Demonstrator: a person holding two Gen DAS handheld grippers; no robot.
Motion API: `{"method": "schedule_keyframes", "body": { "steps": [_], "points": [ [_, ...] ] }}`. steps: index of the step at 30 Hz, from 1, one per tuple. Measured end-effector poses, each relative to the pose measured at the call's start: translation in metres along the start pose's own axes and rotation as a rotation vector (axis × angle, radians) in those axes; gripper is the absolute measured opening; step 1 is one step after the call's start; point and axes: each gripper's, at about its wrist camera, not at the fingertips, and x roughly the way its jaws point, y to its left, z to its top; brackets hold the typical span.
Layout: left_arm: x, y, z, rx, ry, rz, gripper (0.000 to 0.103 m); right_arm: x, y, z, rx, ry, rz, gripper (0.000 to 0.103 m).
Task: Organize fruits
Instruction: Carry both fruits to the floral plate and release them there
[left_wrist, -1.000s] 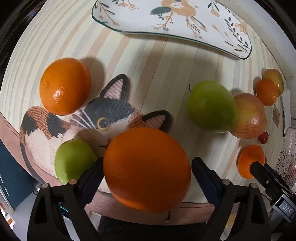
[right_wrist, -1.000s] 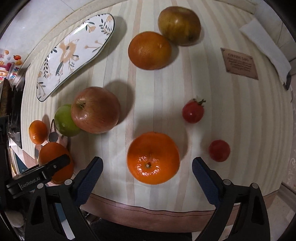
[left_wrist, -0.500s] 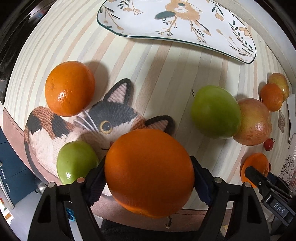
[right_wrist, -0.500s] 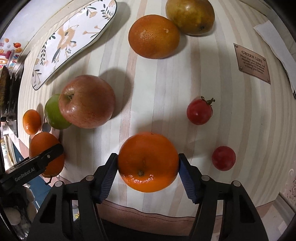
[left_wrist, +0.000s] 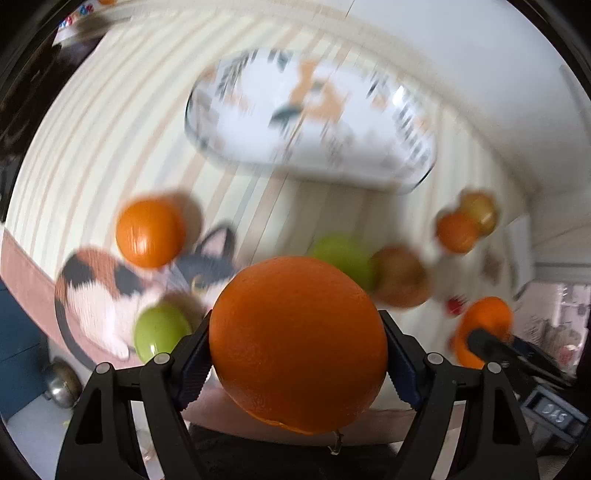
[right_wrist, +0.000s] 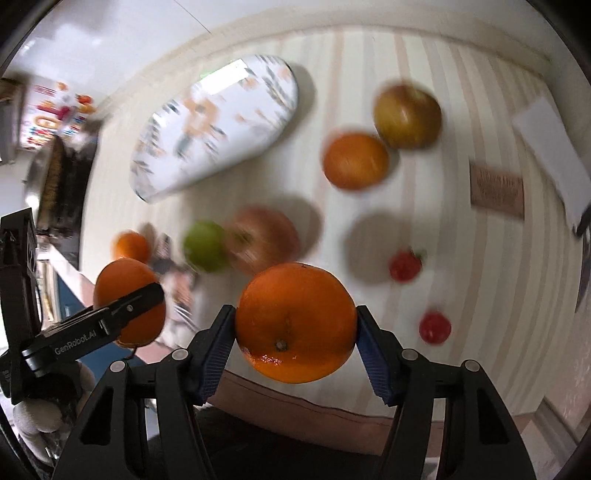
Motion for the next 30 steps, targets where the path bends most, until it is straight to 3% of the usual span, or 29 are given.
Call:
{"method": "schedule_keyframes", "body": {
  "steps": [3,7,15,22,30],
  "points": [
    [-0.026,-0.003,0.032,0.019,-0.059,-0.035,0.08,-0.012,0.023,0.034,-0.041,-0.055,0.022,0.066],
    [-0.034,0.007,0.079,0.009,-0.111,-0.009,0.08,-0.005,0.056,0.09,-0.152,-0.132,-0.046,0.066],
    [0.008,0.025,0.167,-0.049,-0.083,0.049,0.08,0.076,0.098,0.182,-0.265,-0.047,-0.091,0.066],
    [0.044,0.028,0.202,-0.011,-0.011,0.044,0.08,0.125,0.107,0.213,-0.289,0.031,-0.083,0.066],
    [0.073,0.026,0.207,0.016,0.061,0.038,0.08,0.136,0.103,0.221,-0.306,0.064,-0.102,0.067]
  ]
}}
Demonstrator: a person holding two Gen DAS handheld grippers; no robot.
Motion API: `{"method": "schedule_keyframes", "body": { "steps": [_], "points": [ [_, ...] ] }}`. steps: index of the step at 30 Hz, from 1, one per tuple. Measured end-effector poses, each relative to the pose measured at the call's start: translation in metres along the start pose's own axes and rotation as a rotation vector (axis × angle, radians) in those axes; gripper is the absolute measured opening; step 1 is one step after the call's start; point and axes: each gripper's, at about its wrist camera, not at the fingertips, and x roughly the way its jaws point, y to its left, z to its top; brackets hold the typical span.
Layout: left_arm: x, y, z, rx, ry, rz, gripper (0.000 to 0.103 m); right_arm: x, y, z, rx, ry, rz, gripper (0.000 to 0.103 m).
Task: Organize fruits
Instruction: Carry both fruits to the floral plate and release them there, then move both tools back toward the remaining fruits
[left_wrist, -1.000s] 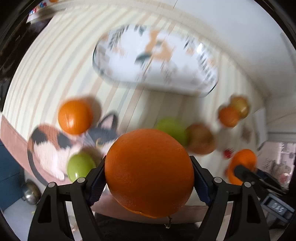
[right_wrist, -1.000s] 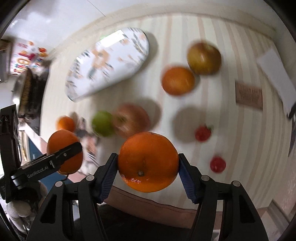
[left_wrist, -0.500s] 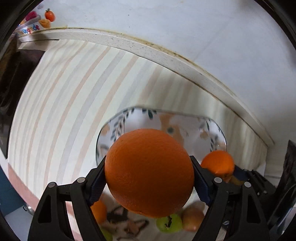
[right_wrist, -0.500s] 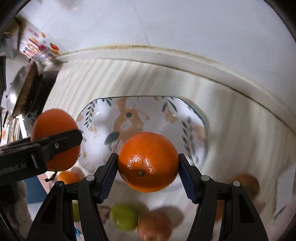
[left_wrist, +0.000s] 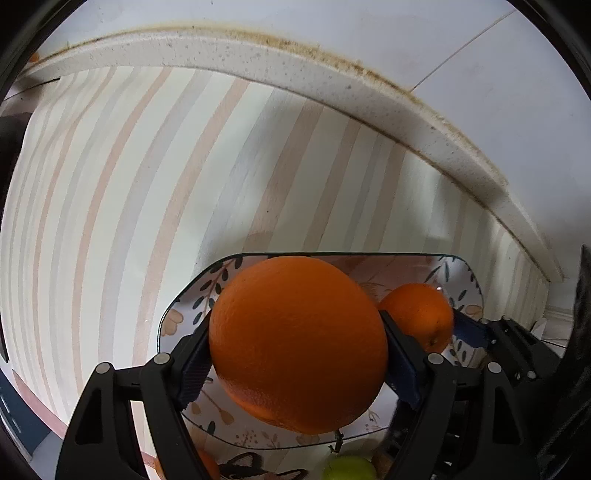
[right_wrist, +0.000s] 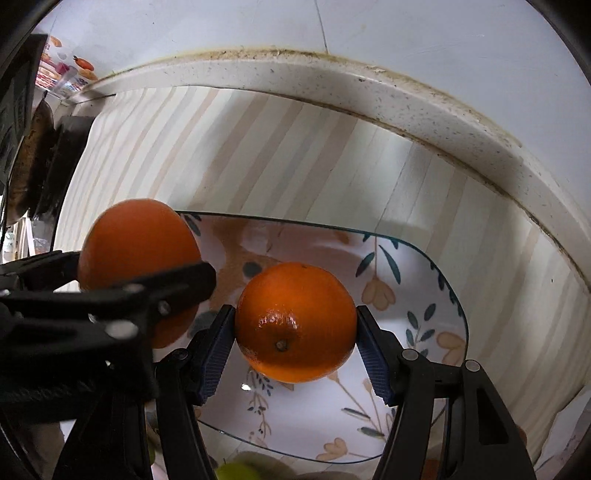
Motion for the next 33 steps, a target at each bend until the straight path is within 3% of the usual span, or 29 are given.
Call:
{"method": "schedule_keyframes", "body": {
  "steps": [4,6,11,15,24,33],
  "points": [
    [0.011,0.002,-0.001,-0.012,0.017,0.017,0.08,0.001,-0.002,0.003,-0.008,0.014,-0.008,0.069],
    [0.011,0.005,-0.002,-0.023,0.013,0.01,0.081,0.001,-0.002,0.006,-0.005,0.021,-0.009,0.08],
    [0.013,0.01,-0.005,-0.04,0.029,-0.008,0.081,-0.002,-0.008,0.007,0.017,0.043,-0.001,0.092],
    [0.016,0.013,-0.003,-0.054,0.046,-0.017,0.081,-0.011,-0.014,0.003,0.032,0.047,-0.002,0.094],
    [-0.039,0.022,-0.008,-0.031,-0.096,0.012,0.086,-0.048,-0.018,-0.014,0.062,0.029,-0.03,0.094],
    [-0.081,0.027,-0.063,-0.01,-0.203,0.064,0.086,-0.09,0.003,-0.061,0.069,-0.037,-0.076,0.094]
  ]
}}
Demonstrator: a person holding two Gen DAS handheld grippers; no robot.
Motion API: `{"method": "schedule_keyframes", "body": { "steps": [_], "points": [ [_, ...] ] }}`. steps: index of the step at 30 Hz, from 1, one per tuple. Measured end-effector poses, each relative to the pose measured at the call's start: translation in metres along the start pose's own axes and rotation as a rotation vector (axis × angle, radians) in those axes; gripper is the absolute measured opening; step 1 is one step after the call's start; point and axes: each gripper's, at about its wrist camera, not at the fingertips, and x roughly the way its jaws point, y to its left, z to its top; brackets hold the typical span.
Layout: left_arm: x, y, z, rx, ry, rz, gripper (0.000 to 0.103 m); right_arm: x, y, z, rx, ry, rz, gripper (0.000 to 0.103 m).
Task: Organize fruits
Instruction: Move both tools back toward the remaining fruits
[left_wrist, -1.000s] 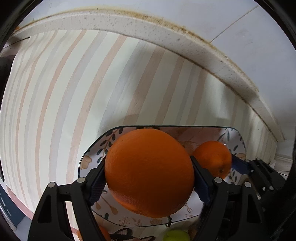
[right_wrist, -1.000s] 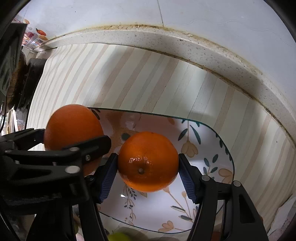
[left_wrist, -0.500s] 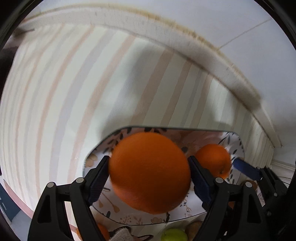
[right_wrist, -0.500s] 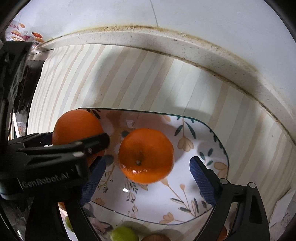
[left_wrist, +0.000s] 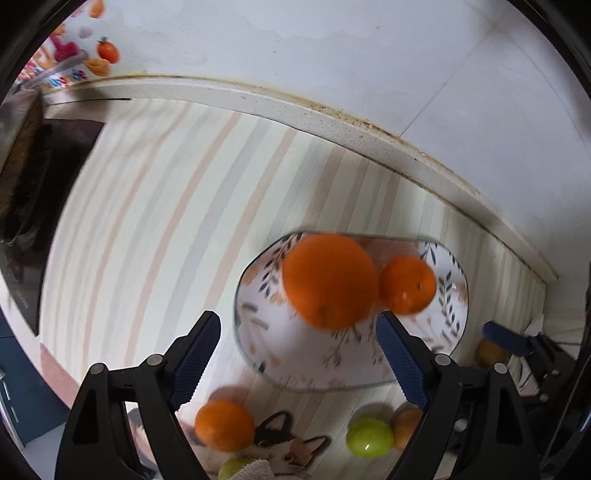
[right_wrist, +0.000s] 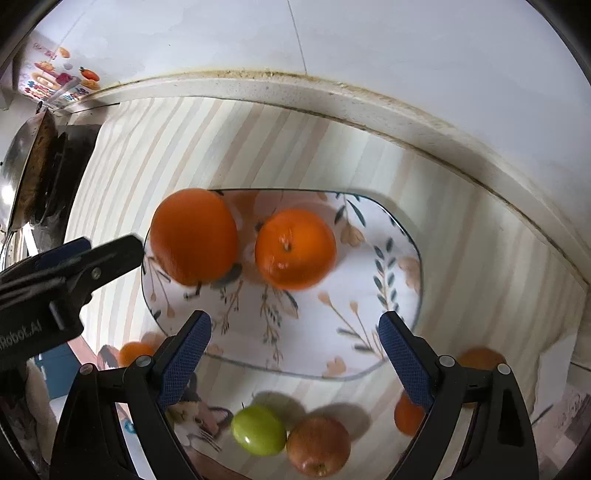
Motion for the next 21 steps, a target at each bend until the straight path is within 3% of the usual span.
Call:
{"method": "schedule_keyframes", "body": {
  "steps": [21],
  "points": [
    [-0.11,-0.006,-0.105,0.005,-0.23,-0.002,0.086,-0.099,0.033,-0.099,0.03,-0.25,-0.005,0.094]
  ]
}}
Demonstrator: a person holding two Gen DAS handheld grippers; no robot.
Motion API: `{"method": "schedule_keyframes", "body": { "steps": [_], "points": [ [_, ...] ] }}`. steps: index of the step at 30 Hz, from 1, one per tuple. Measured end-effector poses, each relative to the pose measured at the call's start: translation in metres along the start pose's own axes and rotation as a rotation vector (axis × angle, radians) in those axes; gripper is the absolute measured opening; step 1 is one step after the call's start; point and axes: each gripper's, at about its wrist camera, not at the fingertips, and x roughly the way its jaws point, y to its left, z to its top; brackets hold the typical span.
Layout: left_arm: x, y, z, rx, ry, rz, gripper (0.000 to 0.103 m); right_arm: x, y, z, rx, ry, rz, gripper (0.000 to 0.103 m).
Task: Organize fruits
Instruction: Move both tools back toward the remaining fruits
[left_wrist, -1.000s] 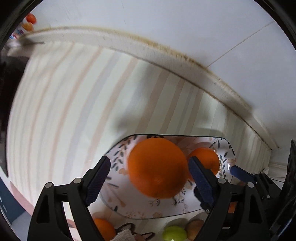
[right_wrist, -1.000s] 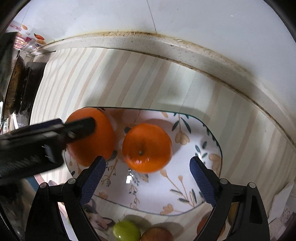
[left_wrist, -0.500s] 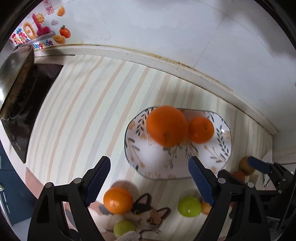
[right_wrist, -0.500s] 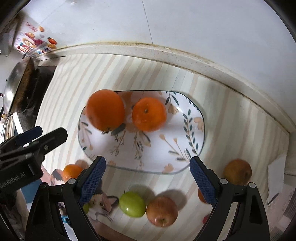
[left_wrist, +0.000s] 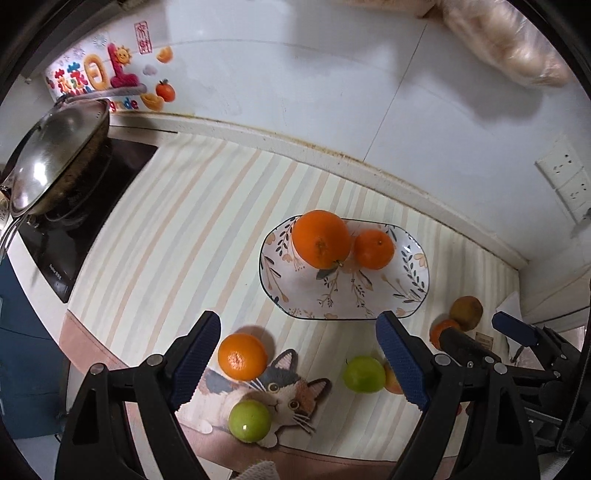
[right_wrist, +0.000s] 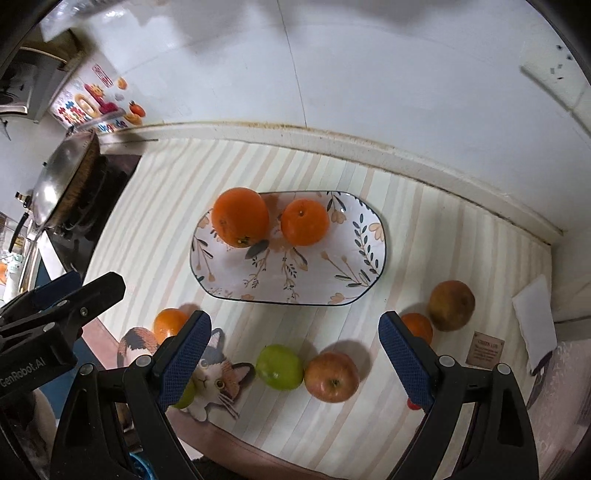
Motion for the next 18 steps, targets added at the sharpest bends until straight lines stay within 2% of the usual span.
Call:
{"method": "schedule_keyframes", "body": {
  "steps": [6,10,13,18],
  "points": [
    [-0.021,0.005,-0.016,-0.007,-0.03,-0.001,0.086,-0.022,0.0,-0.016,0.014,-0.03,0.029,0.094],
    [-0.023,0.015,-0.026,-0.015,-0.028,0.017,0.086,-0.021,-0.002,-0.03,0.032,-0.011,0.044,0.094],
    [-0.013,0.032,-0.039,-0.047,0.009,0.049,0.086,-0.006,-0.01,-0.043,0.062,0.032,0.055,0.094],
    [0.033,0.056,-0.069,-0.106,0.137,0.098,0.086,0.034,-0.032,-0.063,0.13,0.113,0.046,0.094]
  ]
}}
